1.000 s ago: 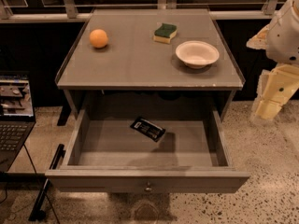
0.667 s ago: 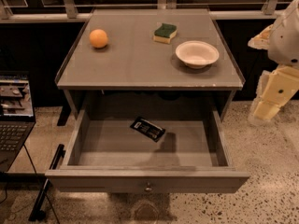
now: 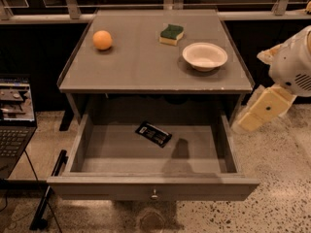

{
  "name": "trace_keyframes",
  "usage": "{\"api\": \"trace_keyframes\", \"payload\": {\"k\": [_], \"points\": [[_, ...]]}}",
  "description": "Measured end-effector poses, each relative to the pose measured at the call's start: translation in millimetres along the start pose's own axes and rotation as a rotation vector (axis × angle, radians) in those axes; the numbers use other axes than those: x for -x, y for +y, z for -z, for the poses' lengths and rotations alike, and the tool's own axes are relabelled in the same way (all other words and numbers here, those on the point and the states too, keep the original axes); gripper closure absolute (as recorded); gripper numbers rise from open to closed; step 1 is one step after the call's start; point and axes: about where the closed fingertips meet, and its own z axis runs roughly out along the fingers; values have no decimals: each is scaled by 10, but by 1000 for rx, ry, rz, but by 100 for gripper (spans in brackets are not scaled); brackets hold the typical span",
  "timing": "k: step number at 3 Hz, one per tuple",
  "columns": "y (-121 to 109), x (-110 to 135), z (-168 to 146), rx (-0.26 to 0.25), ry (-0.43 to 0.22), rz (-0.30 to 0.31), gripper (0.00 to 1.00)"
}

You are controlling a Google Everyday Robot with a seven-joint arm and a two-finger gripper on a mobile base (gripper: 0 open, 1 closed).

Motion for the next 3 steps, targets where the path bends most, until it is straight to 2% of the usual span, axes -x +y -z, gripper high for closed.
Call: {"api": "trace_keyframes", "payload": {"k": [1, 3], "points": [[-33, -3, -304, -23, -54, -33, 0], [-61, -4, -287, -62, -51, -37, 0]]}}
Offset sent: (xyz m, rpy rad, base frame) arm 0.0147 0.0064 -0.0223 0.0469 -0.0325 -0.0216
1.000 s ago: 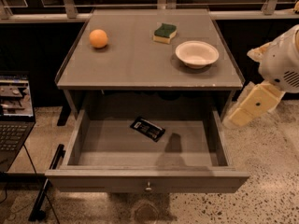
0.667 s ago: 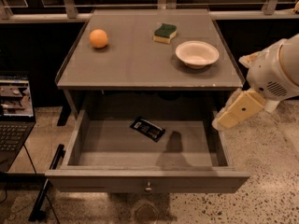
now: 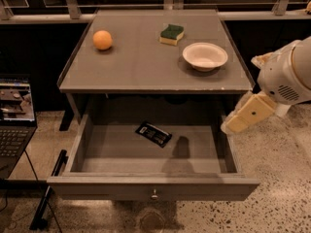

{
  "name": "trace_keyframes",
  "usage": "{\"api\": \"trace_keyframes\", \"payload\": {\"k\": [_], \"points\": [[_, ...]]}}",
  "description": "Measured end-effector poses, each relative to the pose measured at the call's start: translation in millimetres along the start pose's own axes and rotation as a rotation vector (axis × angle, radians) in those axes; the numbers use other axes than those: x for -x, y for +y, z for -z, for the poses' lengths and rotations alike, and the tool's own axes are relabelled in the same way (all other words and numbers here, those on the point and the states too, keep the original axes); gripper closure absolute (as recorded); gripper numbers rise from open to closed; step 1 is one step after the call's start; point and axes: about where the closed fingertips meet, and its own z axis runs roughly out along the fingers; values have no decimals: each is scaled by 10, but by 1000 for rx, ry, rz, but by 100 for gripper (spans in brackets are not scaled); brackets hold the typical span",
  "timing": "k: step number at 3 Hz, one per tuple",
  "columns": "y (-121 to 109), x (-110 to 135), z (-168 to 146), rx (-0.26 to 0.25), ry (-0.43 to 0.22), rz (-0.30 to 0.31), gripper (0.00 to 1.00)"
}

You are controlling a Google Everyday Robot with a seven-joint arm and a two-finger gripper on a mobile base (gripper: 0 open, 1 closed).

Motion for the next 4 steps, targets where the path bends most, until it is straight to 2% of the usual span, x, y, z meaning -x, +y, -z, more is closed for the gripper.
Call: {"api": "trace_keyframes", "payload": {"k": [1, 2, 3, 4], "points": [[123, -194, -370, 49, -19, -110, 0], [272, -312, -898, 119, -27, -185, 0], [461, -453, -1535, 117, -62, -268, 0], [451, -447, -1538, 111, -65, -269, 0]]}}
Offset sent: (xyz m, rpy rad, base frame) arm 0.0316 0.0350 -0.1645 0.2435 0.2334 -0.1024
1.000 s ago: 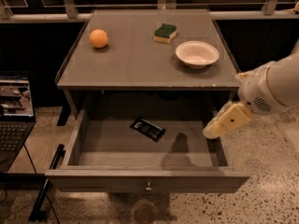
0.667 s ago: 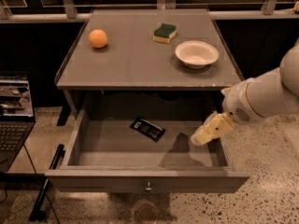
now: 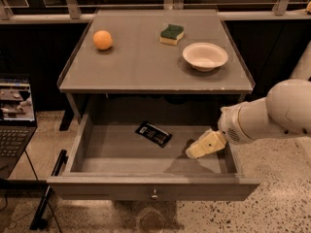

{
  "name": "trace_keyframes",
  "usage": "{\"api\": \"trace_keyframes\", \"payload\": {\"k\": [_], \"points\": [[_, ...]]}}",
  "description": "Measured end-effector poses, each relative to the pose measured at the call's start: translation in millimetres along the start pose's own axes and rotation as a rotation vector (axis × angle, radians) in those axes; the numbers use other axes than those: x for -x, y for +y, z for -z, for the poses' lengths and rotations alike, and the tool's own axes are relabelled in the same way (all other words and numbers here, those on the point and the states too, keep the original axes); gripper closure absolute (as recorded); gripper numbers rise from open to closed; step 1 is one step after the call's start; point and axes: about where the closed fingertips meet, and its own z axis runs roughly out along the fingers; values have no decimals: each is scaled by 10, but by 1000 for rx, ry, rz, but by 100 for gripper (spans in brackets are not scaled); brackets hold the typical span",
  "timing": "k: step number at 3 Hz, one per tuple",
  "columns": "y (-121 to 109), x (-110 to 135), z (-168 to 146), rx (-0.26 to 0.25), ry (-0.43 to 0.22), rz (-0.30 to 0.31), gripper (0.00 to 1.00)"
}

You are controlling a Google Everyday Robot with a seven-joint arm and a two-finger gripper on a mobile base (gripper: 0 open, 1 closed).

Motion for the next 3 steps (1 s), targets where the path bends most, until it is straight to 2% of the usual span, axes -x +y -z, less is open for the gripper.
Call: {"api": "trace_keyframes", "payload": {"k": [1, 2, 3], "points": [[-49, -134, -57, -8, -16, -96, 0], [-28, -154, -352, 9, -61, -137, 0], [29, -33, -677, 26, -126, -117, 0]]}}
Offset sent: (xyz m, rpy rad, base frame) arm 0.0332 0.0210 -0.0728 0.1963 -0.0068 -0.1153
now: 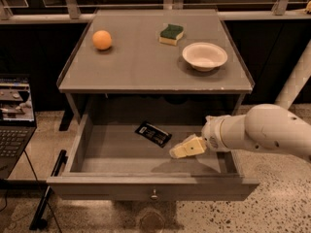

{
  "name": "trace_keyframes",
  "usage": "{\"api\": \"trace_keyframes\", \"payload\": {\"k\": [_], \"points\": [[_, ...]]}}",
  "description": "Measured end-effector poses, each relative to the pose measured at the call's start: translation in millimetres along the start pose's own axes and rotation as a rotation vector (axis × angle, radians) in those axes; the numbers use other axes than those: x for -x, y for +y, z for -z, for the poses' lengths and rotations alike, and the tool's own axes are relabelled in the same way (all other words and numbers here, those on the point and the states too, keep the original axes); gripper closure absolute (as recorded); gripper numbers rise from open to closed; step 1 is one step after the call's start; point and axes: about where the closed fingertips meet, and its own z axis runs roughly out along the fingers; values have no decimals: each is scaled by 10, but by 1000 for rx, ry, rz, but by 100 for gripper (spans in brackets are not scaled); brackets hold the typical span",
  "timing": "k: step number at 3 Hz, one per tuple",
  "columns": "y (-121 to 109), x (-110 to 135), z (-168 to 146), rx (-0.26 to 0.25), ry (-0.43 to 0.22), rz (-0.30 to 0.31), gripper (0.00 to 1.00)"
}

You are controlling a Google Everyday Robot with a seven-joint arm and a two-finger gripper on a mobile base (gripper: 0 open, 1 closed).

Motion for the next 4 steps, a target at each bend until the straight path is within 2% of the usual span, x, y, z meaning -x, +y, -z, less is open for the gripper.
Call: {"api": "trace_keyframes", "payload": {"k": [1, 2, 3, 4], "points": [[88, 88, -277, 19, -40, 42, 0], [201, 120, -707, 44, -10, 94, 0], [219, 133, -721, 48, -9, 97, 0], [120, 2, -798, 28, -23, 46, 0]]}}
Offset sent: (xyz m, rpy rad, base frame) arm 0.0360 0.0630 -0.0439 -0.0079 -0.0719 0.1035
